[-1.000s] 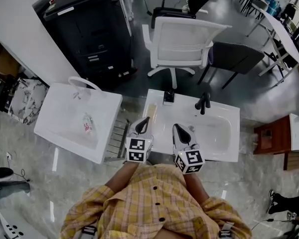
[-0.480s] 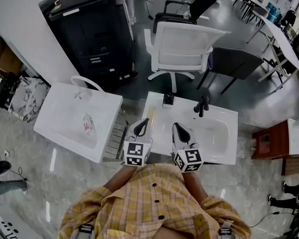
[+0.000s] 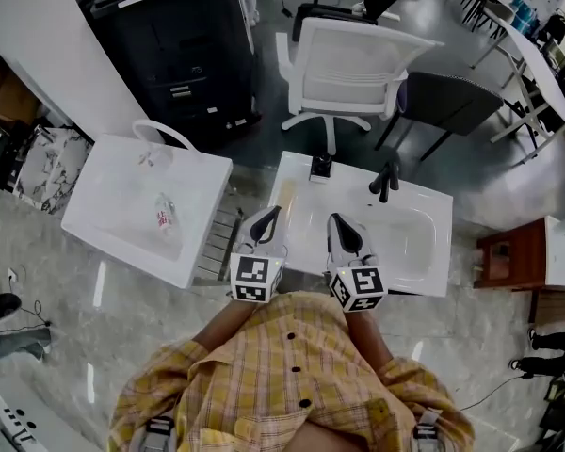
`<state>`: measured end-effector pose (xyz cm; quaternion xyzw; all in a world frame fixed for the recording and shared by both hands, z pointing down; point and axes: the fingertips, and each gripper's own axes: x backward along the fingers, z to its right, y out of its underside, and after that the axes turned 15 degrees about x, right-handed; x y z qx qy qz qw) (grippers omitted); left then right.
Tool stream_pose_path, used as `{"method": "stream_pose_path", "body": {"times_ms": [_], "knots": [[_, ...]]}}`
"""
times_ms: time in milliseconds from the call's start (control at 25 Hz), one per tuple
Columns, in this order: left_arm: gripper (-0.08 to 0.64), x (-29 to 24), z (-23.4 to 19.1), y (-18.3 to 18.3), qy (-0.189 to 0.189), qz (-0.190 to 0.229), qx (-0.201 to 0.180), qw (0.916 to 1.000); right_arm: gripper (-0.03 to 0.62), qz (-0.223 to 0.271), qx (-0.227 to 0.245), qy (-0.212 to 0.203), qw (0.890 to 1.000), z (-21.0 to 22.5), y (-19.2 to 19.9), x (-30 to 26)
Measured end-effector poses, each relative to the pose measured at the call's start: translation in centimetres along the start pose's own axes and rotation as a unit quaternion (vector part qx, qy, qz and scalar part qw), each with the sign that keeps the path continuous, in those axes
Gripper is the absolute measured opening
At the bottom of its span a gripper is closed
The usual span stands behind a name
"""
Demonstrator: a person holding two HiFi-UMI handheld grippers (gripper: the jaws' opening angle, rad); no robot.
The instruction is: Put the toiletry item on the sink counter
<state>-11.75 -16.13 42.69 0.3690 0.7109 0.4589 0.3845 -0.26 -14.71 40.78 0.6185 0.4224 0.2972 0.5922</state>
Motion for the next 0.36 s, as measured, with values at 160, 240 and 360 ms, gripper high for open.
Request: {"method": "stream_pose_path", "body": {"times_ms": [160,240,360], "knots": [[-0.002,0.21,-0.02,-0.04,0.001,0.001,0.004,1.0,-0.002,0.0,0.0,0.001,1.0,-0.19,-0.05,0.04],[-0.002,0.15,-0.11,0.14,0.001,0.0,0.002,1.0,-0.002,0.0,0.0,0.001,1.0,-0.21,0.04,-0.04],[-0.002,-0.05,-0.24,0.49,0.0,0.0,-0.006,1.0,-0.002,0.0,0.002,0.001,1.0,-0.11,0.28,-0.15]]}}
